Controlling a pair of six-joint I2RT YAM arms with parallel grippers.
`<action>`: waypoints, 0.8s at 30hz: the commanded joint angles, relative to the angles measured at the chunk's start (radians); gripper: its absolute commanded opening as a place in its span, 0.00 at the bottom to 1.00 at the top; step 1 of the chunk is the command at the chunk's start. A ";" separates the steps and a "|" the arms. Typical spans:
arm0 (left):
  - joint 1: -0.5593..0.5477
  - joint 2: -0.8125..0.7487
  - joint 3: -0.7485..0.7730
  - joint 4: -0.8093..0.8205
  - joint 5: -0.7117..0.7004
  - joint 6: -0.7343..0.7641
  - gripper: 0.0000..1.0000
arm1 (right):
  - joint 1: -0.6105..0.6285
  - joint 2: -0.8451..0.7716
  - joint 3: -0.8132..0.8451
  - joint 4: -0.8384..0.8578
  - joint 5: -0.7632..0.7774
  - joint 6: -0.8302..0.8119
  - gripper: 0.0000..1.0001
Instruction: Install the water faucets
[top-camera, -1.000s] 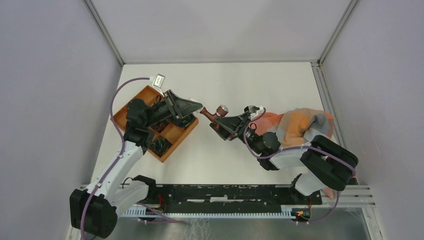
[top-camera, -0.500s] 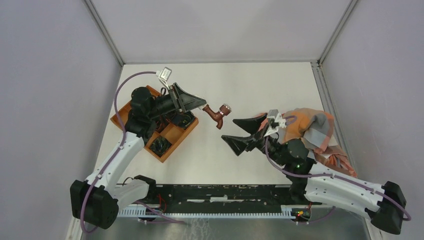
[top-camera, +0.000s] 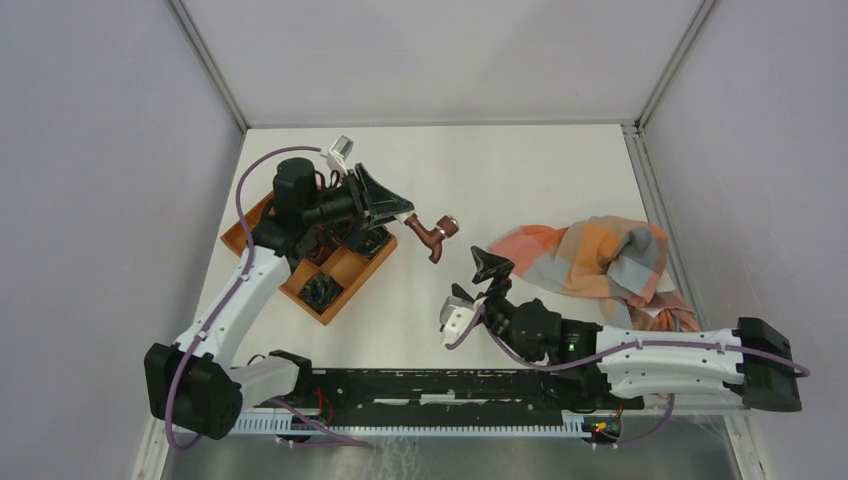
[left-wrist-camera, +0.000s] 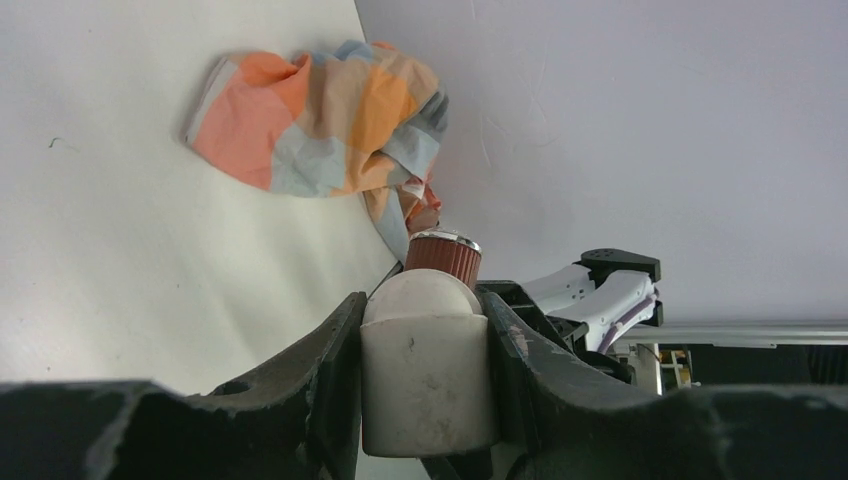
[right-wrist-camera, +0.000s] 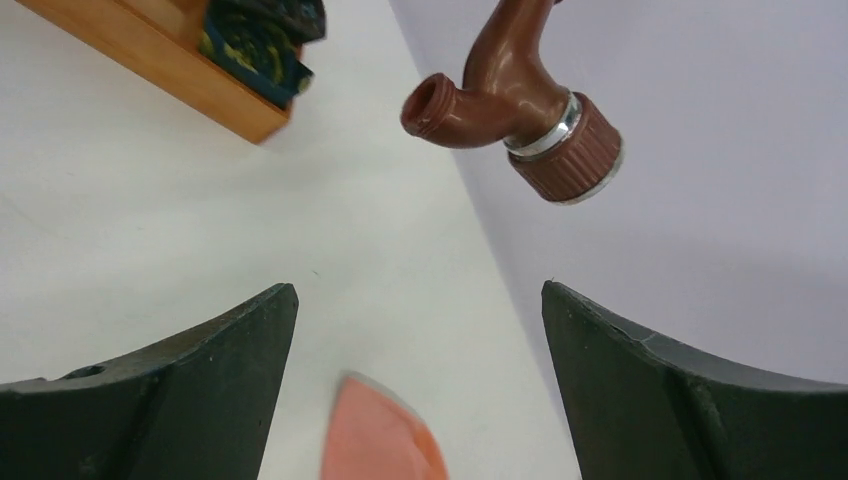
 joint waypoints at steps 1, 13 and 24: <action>0.006 0.006 0.064 -0.082 0.005 0.091 0.02 | 0.054 0.058 -0.038 0.337 0.300 -0.417 0.98; 0.007 0.066 0.069 -0.135 0.091 0.101 0.02 | 0.080 0.415 -0.006 0.838 0.237 -1.014 0.98; 0.005 0.065 0.073 -0.165 0.119 0.131 0.02 | 0.002 0.543 0.085 0.822 0.126 -0.979 0.78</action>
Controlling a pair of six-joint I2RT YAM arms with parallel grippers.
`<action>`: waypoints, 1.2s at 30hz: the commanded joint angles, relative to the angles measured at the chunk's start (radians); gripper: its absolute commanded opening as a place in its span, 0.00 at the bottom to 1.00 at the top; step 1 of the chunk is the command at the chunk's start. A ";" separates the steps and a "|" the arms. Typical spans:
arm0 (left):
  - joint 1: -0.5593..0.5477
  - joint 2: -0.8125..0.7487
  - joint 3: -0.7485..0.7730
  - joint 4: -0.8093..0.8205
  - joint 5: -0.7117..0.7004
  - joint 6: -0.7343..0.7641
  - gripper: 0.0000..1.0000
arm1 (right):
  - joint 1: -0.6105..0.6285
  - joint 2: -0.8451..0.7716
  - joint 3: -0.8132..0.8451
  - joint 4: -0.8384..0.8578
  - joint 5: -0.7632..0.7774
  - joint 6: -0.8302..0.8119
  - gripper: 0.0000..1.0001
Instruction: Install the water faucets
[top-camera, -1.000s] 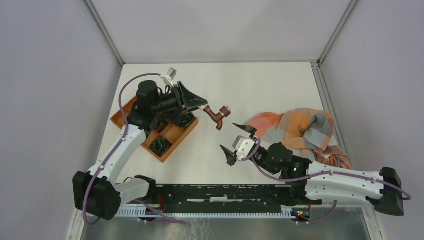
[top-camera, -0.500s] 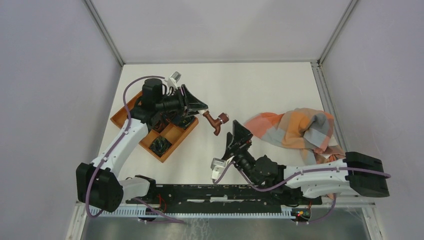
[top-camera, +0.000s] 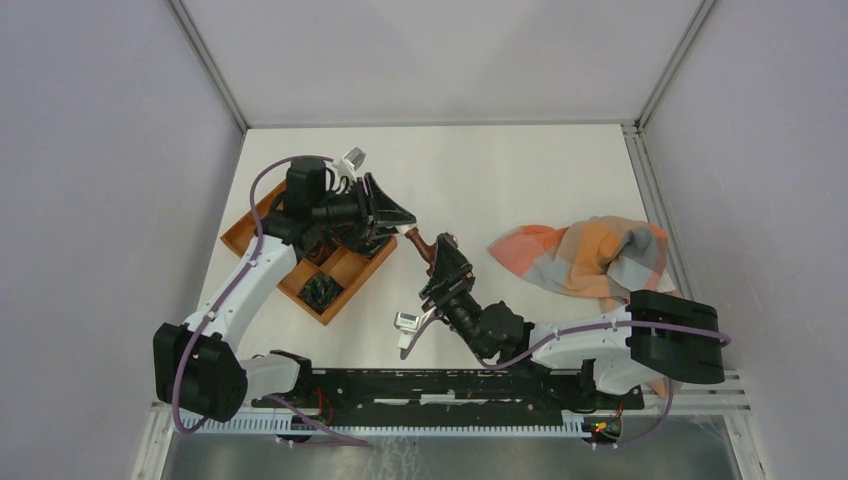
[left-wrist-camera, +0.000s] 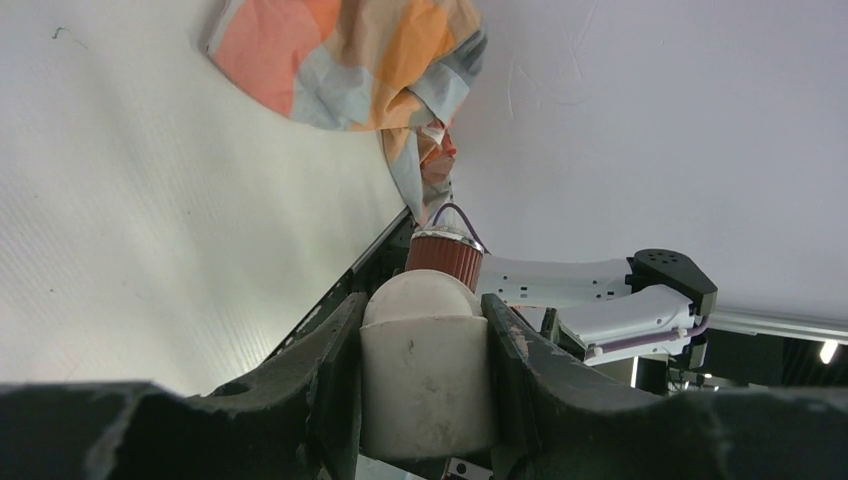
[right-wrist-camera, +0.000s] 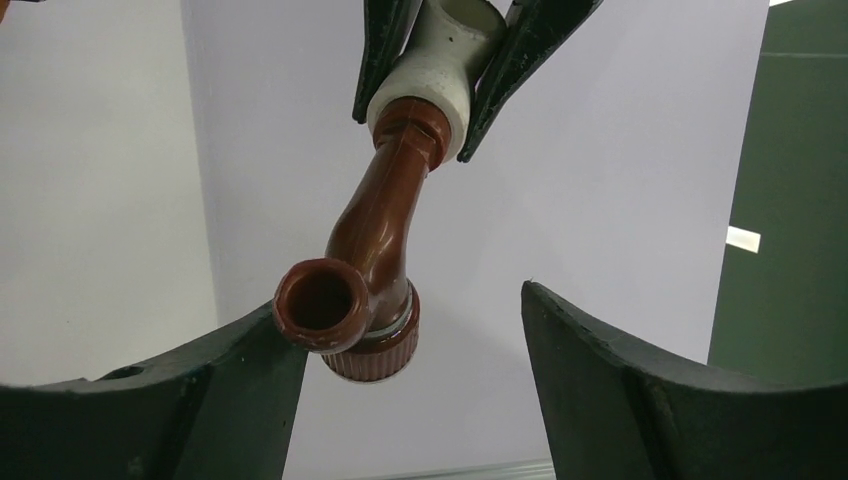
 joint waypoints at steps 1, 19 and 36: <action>0.004 -0.014 0.044 0.023 0.052 0.057 0.02 | -0.036 0.016 0.076 0.020 -0.068 0.050 0.68; 0.006 0.060 -0.042 0.324 0.195 -0.023 0.02 | -0.106 -0.075 0.116 -0.023 -0.237 0.790 0.01; 0.006 0.076 -0.052 0.426 0.122 -0.092 0.02 | -0.178 -0.122 0.062 -0.074 -0.369 1.223 0.75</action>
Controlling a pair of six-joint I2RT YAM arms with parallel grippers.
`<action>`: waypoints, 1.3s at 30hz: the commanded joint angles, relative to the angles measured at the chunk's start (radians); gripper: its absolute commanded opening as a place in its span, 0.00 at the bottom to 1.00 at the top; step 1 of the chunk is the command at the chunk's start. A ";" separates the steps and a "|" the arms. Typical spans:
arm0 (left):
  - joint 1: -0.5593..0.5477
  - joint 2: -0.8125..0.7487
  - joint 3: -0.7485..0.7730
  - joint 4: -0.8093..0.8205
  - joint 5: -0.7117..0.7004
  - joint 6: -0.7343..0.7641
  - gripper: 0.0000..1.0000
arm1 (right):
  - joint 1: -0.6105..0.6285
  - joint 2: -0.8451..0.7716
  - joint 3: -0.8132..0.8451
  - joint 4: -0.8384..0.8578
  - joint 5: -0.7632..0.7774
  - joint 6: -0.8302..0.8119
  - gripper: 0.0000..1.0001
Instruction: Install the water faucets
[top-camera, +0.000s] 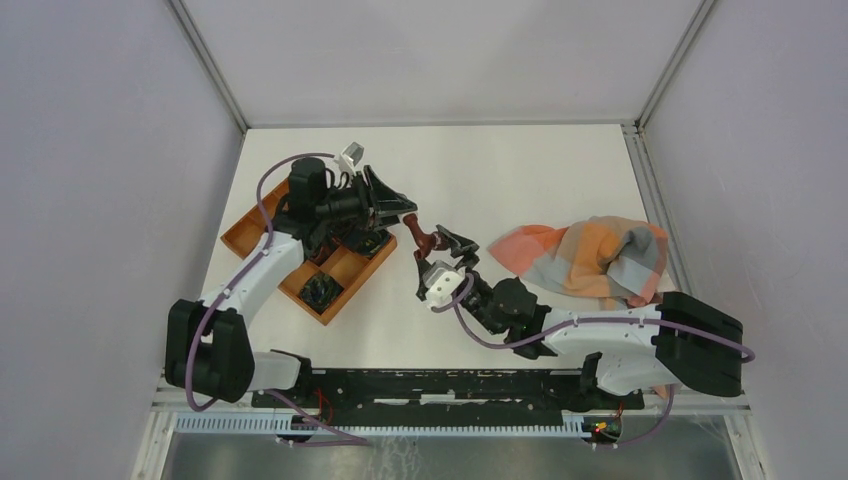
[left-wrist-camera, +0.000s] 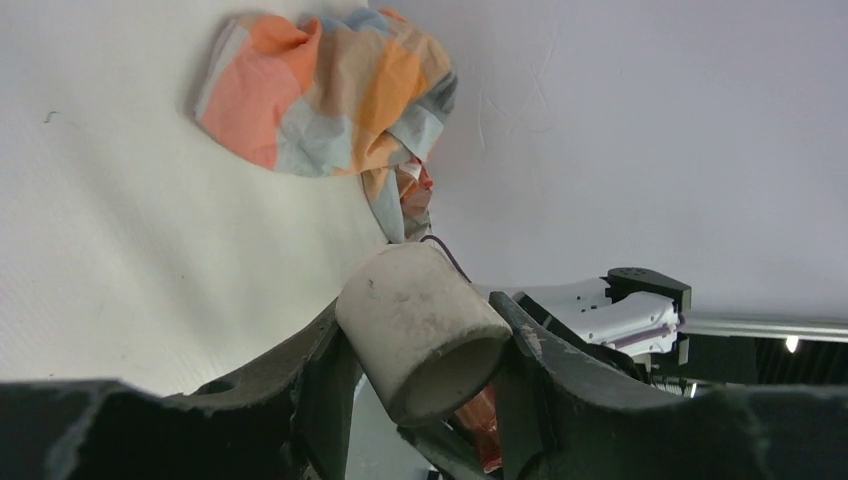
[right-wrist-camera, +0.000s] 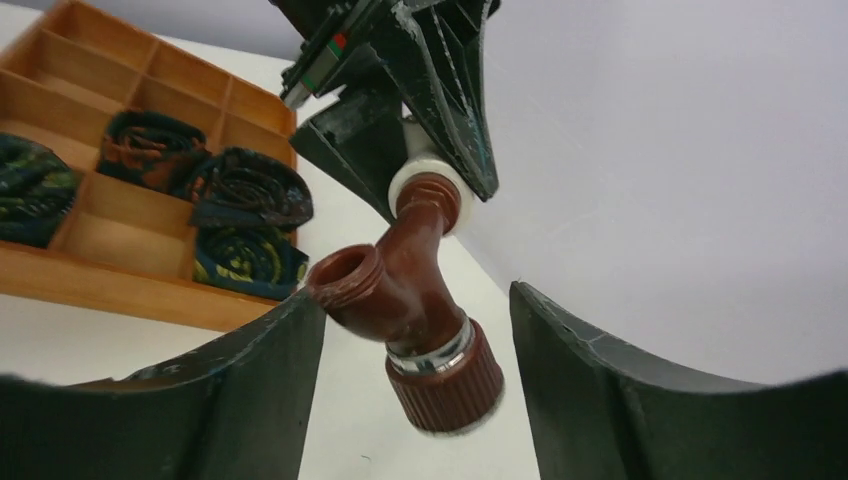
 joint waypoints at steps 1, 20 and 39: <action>-0.032 0.003 0.034 0.103 0.063 0.029 0.02 | -0.013 -0.018 0.016 0.062 -0.064 0.188 0.80; -0.040 0.589 0.353 0.058 -0.080 0.265 0.03 | -0.007 -0.363 -0.124 -0.499 0.131 0.577 0.98; -0.061 0.678 0.917 -0.636 -0.570 0.650 1.00 | -0.013 -0.484 -0.068 -0.755 0.419 0.758 0.98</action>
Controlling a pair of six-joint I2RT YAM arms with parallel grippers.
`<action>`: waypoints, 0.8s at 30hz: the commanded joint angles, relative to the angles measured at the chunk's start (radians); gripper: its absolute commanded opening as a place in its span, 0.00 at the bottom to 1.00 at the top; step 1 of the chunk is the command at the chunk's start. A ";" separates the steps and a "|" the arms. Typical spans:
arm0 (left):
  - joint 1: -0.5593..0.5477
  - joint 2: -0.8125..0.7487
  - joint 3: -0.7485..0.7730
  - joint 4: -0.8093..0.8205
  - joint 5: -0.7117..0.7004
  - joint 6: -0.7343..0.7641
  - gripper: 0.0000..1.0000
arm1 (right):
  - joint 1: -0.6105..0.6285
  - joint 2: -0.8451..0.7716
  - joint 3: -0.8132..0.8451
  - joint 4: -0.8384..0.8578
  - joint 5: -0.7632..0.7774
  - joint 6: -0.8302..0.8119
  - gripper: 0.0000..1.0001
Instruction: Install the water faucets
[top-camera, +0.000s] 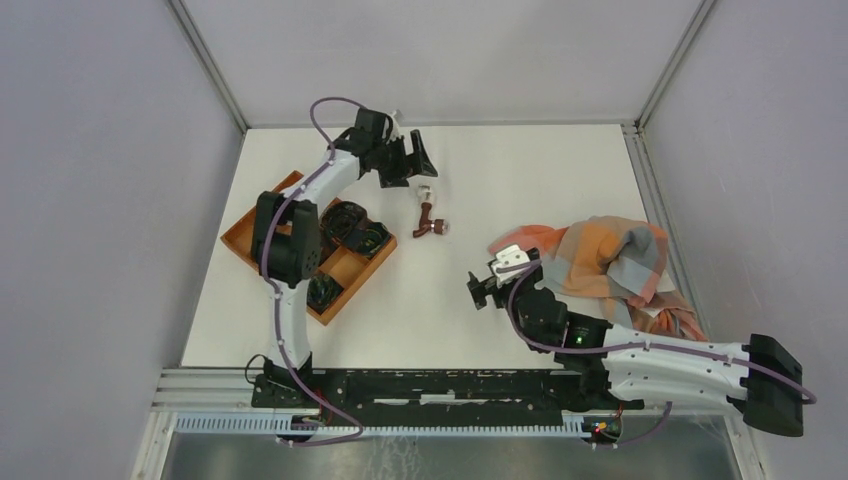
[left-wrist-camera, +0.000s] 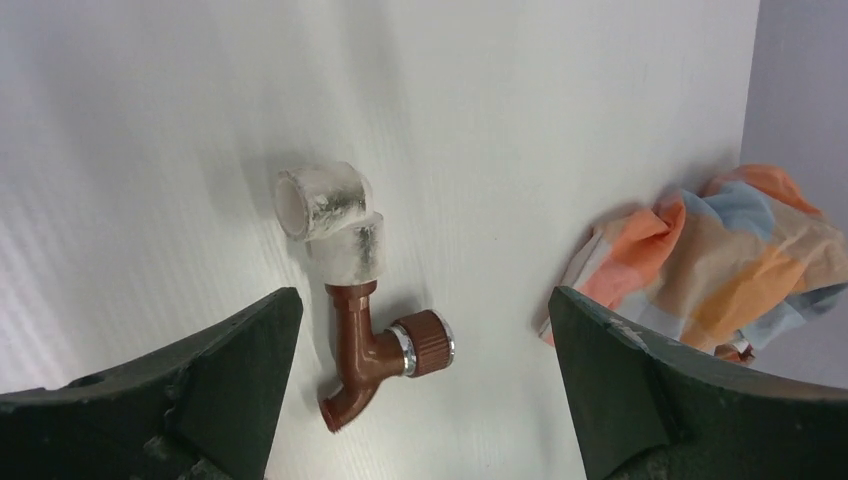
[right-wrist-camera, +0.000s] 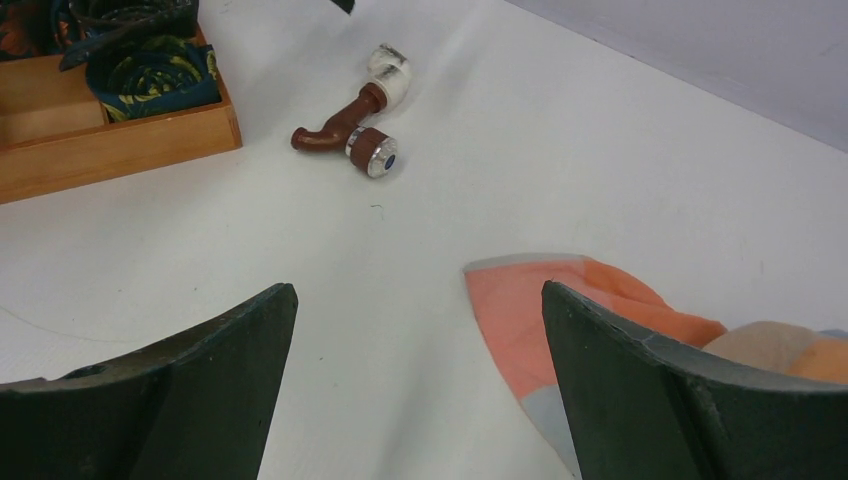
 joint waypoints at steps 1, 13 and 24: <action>0.001 -0.163 0.105 -0.160 -0.141 0.126 1.00 | -0.013 -0.027 0.086 -0.081 0.065 0.067 0.98; 0.004 -0.866 -0.554 0.117 -0.325 -0.006 1.00 | -0.361 0.028 0.260 -0.222 -0.237 0.121 0.98; 0.008 -1.278 -0.765 -0.148 -0.515 0.047 1.00 | -0.425 0.108 0.428 -0.530 -0.156 0.322 0.98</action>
